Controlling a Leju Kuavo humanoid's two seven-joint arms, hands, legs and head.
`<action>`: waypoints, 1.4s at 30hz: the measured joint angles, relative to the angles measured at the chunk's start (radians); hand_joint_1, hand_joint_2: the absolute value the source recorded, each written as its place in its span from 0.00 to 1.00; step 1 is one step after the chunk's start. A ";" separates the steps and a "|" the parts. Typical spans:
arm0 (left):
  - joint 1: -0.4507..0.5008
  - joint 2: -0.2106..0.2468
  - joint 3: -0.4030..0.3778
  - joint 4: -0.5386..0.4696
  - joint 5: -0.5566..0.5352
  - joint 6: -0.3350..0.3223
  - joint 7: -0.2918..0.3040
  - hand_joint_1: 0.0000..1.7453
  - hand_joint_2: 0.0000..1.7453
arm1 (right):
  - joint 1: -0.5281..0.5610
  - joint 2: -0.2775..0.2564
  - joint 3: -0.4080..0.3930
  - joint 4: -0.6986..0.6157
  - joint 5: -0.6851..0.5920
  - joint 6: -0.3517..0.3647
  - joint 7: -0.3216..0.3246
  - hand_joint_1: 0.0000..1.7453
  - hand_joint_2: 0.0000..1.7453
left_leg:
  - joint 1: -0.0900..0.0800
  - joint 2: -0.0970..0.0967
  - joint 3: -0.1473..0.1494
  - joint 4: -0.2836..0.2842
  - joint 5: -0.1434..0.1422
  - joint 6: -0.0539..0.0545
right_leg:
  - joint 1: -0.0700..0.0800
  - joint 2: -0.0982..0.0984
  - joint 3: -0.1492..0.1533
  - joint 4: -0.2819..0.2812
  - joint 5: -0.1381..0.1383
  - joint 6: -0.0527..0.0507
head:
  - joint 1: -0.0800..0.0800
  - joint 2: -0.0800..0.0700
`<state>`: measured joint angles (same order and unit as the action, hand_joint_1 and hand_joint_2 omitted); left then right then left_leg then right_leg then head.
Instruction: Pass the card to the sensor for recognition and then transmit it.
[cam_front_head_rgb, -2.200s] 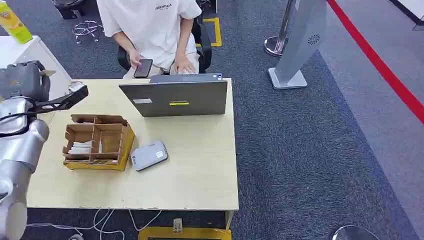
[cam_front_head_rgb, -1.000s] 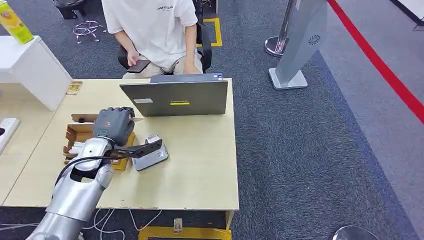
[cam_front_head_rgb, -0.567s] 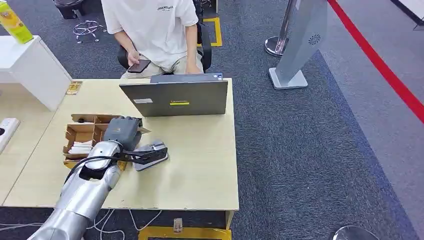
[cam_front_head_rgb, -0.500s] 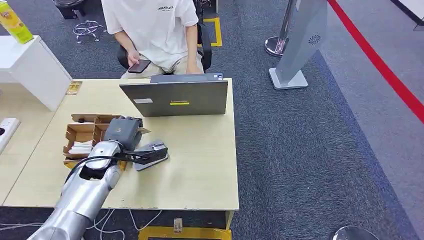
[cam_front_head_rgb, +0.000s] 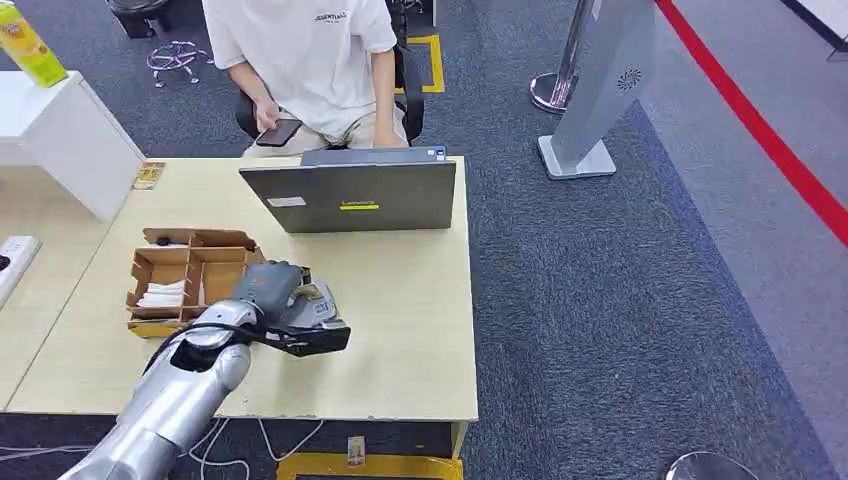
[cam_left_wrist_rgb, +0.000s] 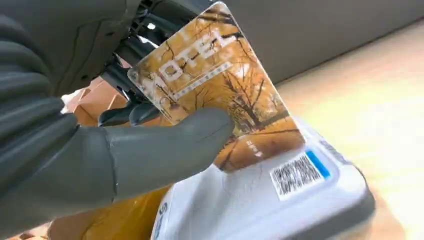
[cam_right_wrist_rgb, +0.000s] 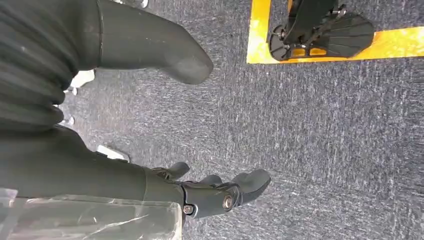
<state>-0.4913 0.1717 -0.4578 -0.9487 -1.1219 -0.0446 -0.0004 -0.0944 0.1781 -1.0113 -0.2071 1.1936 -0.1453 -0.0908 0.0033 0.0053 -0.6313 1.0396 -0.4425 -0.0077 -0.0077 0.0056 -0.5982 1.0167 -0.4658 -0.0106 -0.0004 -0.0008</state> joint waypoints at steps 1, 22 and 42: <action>0.001 0.005 -0.010 -0.003 0.003 -0.006 0.000 1.00 1.00 | 0.000 0.000 0.000 0.000 0.000 0.000 0.000 0.00 1.00 | 0.000 0.000 0.000 0.000 0.000 0.000 | 0.000 0.000 0.000 0.000 0.000 0.000 | 0.000 0.000; -0.010 0.048 -0.058 -0.144 -0.126 0.336 0.126 1.00 1.00 | 0.000 -0.001 0.000 0.000 0.033 0.007 0.003 0.00 1.00 | 0.000 -0.004 0.000 0.000 0.003 0.002 | 0.000 -0.004 0.001 0.000 0.001 0.000 | 0.000 0.000; -0.085 0.070 0.196 -0.386 -0.318 0.513 0.054 1.00 1.00 | -0.016 -0.001 0.010 0.000 0.060 0.008 0.019 0.00 1.00 | 0.000 -0.003 0.000 0.000 0.003 0.002 | 0.000 -0.003 0.000 0.000 0.001 0.000 | 0.000 0.000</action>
<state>-0.5760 0.2419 -0.2621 -1.3348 -1.4397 0.4685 0.0538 -0.1101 0.1774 -1.0018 -0.2068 1.2539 -0.1373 -0.0721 0.0033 0.0023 -0.6318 1.0397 -0.4400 -0.0057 -0.0076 0.0023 -0.5979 1.0169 -0.4648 -0.0105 0.0000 -0.0008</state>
